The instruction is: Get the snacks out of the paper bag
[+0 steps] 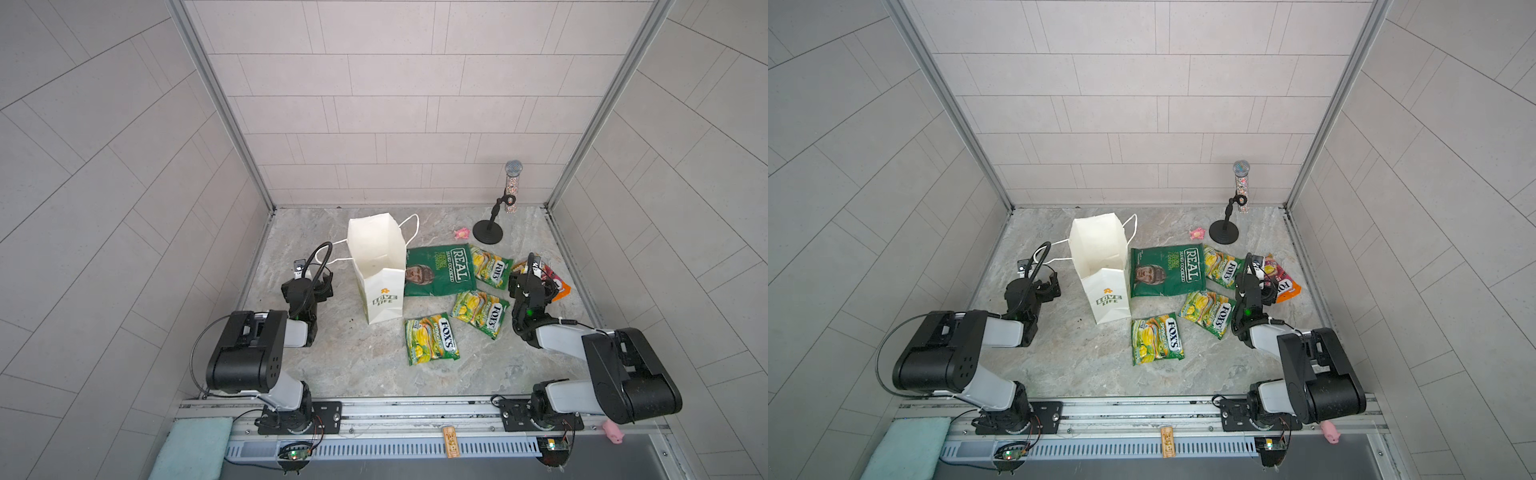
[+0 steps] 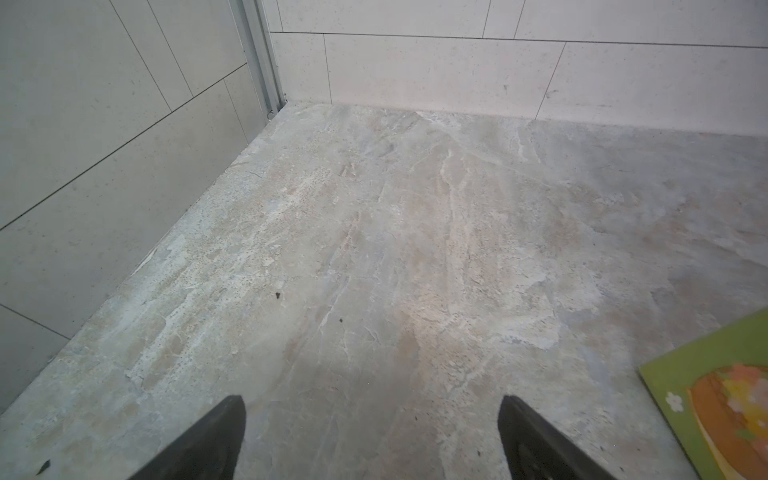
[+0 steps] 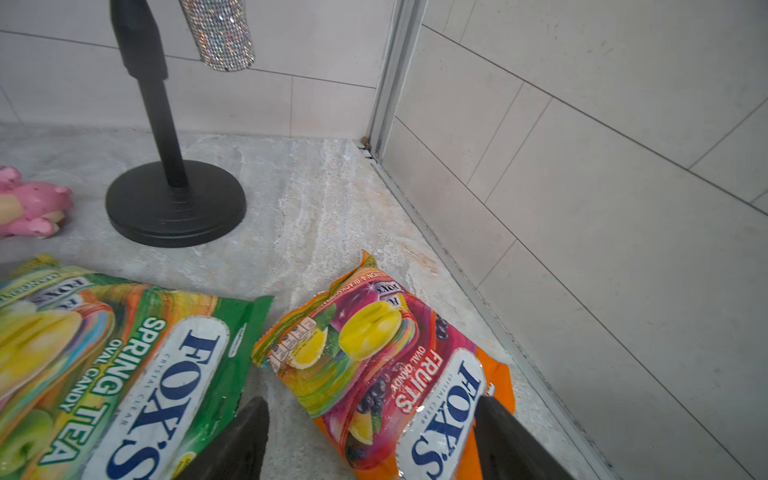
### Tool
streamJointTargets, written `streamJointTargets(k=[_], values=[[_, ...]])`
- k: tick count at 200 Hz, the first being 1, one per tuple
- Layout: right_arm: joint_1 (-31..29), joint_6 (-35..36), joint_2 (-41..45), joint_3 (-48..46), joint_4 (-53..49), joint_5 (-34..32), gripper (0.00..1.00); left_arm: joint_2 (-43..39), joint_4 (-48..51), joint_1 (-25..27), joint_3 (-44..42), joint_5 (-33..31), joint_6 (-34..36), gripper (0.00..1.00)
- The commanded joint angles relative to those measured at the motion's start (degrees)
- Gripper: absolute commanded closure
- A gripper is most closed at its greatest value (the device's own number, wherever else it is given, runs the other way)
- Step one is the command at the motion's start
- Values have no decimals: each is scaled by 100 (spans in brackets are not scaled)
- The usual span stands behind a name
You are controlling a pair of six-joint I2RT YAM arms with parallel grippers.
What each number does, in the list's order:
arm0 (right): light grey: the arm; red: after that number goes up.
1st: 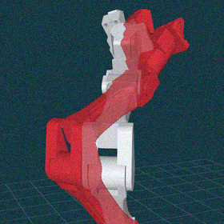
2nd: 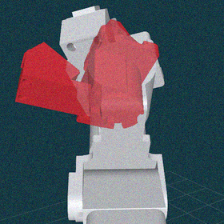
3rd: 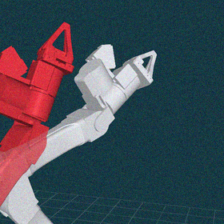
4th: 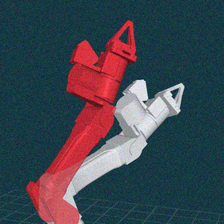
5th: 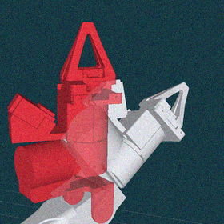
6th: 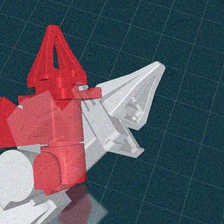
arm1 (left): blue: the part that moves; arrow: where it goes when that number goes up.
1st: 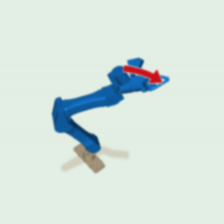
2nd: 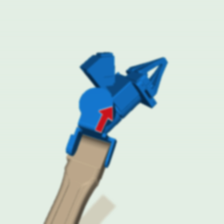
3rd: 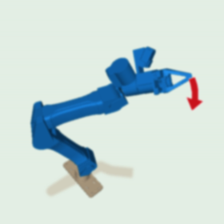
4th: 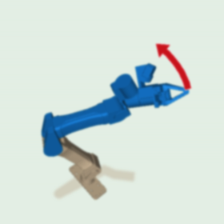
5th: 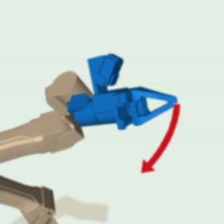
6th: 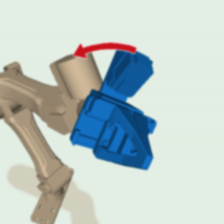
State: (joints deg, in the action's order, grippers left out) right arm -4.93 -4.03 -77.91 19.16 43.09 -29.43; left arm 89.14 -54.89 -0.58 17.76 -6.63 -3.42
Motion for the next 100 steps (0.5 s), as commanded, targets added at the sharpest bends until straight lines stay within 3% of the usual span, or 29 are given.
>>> streamJointTargets(k=[1, 32, 56, 73, 100], values=[[131, 26, -19, -162, 622, 695, 21, 141, -747, -47, -8, 337, 1, 0], [359, -223, -400, -572, 1792, 1233, 20, 214, -930, -48, -50, 279, 16, 0], [379, -125, -973, -585, 2397, 1587, 20, 156, -89, -34, 317, -42, -51, 0], [379, -37, -1371, -557, 2812, 1728, 18, 147, -82, -12, 318, -84, -31, 0], [363, -30, -1238, -179, 1906, 1583, 10, 160, -133, 1, 310, -23, 4, 0]])
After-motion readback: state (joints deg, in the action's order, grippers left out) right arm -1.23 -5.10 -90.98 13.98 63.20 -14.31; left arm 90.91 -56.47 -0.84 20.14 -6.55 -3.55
